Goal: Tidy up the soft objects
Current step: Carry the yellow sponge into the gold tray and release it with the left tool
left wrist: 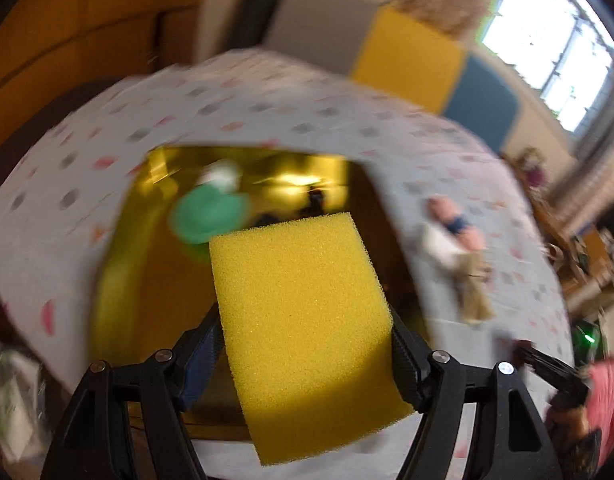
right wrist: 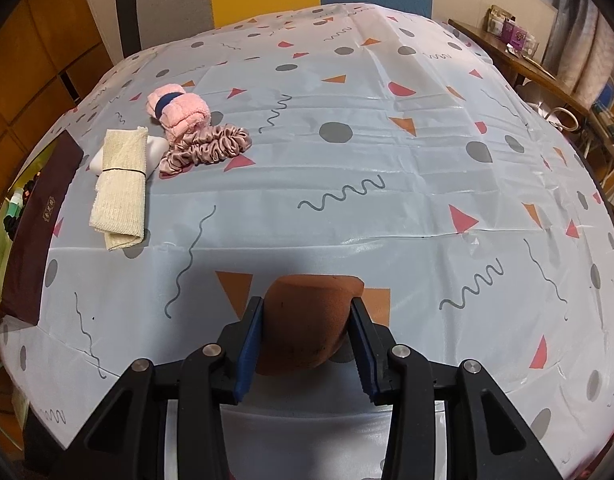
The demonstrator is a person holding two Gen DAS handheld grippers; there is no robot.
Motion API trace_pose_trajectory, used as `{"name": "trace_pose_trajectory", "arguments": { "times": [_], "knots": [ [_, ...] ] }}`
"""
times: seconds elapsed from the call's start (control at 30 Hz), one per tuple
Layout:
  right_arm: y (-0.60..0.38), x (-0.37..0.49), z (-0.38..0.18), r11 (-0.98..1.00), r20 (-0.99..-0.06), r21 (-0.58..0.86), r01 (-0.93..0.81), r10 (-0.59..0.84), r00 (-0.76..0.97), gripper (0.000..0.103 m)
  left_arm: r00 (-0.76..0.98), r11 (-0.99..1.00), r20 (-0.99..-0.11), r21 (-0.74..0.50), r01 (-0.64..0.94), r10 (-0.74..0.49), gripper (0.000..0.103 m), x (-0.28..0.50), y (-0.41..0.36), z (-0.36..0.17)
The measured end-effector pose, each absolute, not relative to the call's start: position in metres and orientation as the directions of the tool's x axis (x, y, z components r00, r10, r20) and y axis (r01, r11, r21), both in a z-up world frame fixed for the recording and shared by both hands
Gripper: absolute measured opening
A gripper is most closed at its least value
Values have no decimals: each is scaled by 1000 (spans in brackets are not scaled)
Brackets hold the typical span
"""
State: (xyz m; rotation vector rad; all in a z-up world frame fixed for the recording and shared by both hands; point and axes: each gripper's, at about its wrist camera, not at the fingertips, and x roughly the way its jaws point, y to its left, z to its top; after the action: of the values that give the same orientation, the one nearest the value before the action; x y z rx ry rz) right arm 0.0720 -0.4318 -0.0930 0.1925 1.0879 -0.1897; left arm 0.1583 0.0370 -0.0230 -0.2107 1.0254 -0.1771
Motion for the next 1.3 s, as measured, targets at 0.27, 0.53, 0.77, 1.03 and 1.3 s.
{"name": "trace_pose_trajectory", "arguments": {
  "times": [0.27, 0.53, 0.77, 1.03, 1.3],
  "knots": [
    [-432, 72, -94, 966, -889, 62, 251, -61, 454, 43, 392, 964, -902, -241, -108, -181, 75, 199, 83, -70],
    [-433, 73, -94, 965, -888, 64, 253, -61, 455, 44, 343, 982, -933, -154, -109, -108, 76, 224, 76, -83],
    [-432, 73, -94, 966, -887, 59, 253, -65, 456, 45, 350, 991, -936, -77, -105, -35, 76, 240, 71, -90],
    [-430, 73, -94, 969, -888, 42, 245, -76, 454, 45, 437, 995, -899, -29, -97, 17, 79, 220, 71, -71],
    [-425, 74, -94, 973, -882, 16, 230, -95, 462, 45, 575, 998, -817, 11, -66, 47, 80, 170, 63, -38]
  ]
}}
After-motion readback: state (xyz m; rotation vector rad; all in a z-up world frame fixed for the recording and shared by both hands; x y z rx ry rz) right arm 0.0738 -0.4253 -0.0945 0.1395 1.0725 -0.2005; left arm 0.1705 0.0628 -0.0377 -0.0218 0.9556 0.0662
